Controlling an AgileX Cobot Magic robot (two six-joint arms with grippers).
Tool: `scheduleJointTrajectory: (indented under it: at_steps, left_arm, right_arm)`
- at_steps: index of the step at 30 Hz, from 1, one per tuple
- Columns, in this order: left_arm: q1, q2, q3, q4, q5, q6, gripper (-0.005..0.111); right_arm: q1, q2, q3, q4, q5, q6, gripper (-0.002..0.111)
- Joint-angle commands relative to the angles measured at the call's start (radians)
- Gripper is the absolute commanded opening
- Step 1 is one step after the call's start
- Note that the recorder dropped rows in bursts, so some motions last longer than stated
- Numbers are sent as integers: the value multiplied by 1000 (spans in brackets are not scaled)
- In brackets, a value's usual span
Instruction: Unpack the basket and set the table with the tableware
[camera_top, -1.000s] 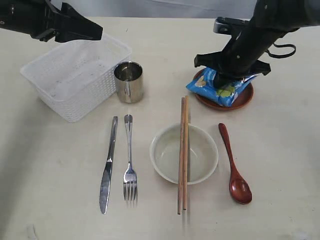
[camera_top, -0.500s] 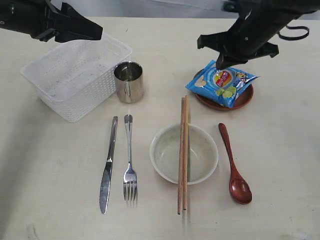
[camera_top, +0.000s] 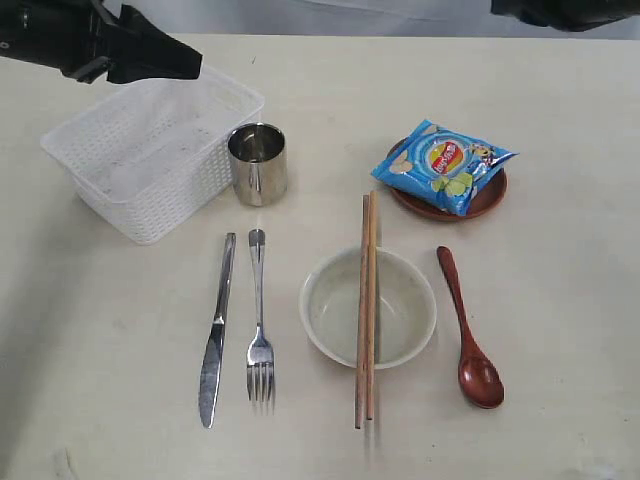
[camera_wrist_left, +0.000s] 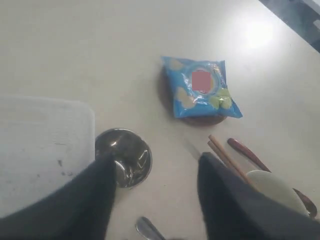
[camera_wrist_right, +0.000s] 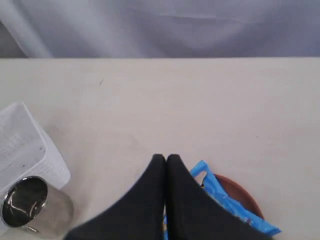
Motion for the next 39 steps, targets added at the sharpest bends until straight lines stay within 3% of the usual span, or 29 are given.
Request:
scheduleJointTrajectory:
  at_steps: [1, 3, 10, 26, 39]
  left_arm:
    - [-7, -7, 6, -1, 5, -6, 16]
    - [-7, -7, 6, -3, 5, -6, 1]
    - [-7, -7, 6, -4, 5, -8, 1]
    - [-7, -7, 6, -1, 5, -21, 1]
    - [-7, -7, 6, -1, 5, -21, 1]
  right_arm:
    - [-2, -137, 139, -6, -116, -14, -1]
    - [-2, -194, 186, -6, -116, -14, -1]
    - [-2, -346, 265, -6, -116, -14, -1]
    - [-2, -600, 265, -6, -118, 3, -1]
    - [-2, -973, 265, -6, -117, 3, -1]
